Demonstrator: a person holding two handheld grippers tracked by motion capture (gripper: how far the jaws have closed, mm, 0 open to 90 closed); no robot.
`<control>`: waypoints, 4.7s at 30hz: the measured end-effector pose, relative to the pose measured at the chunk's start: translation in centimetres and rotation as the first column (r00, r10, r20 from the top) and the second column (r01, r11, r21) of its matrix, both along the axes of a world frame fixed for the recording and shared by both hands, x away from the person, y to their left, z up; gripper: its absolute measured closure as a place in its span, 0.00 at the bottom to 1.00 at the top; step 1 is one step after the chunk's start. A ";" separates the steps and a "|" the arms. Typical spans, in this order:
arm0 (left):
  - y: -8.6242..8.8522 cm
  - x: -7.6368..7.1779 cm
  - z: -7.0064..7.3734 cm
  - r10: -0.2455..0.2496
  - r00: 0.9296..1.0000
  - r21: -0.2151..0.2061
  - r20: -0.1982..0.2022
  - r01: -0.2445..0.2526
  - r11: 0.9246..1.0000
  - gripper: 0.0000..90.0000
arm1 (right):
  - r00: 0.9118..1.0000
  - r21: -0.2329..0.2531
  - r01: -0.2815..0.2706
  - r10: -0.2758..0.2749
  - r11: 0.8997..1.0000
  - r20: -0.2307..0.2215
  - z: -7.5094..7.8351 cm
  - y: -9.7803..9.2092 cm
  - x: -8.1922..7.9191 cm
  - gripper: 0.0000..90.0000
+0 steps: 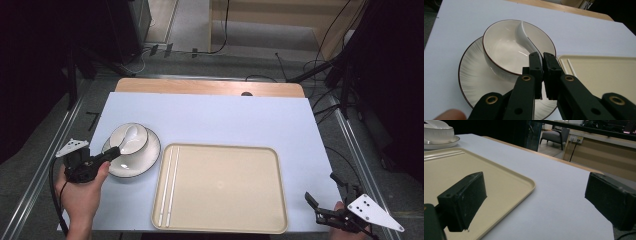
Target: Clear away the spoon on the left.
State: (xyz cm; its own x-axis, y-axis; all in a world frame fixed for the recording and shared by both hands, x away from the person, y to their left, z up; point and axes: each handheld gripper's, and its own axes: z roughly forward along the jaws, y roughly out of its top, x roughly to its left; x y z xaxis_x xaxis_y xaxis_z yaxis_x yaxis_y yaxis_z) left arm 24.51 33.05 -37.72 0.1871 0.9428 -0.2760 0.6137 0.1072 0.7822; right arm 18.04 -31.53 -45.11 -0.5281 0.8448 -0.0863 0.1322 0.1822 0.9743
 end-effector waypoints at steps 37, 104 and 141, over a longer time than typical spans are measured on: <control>-3.0 -0.9 1.5 -0.098 0.990 -0.033 0.101 0.102 0.994 0.97 | 1.000 0.008 -0.006 0.007 1.000 -0.002 0.0 0.0 0.0 0.04; -15.2 -0.3 -6.0 -0.339 0.932 0.059 -0.130 0.348 0.935 1.00 | 1.000 0.006 -0.002 0.002 1.000 -0.005 0.0 -0.1 0.0 0.04; -13.9 3.6 -7.5 -0.264 0.938 0.108 -0.226 0.294 0.950 1.00 | 1.000 0.010 -0.001 0.001 1.000 -0.006 -0.1 0.1 0.0 0.04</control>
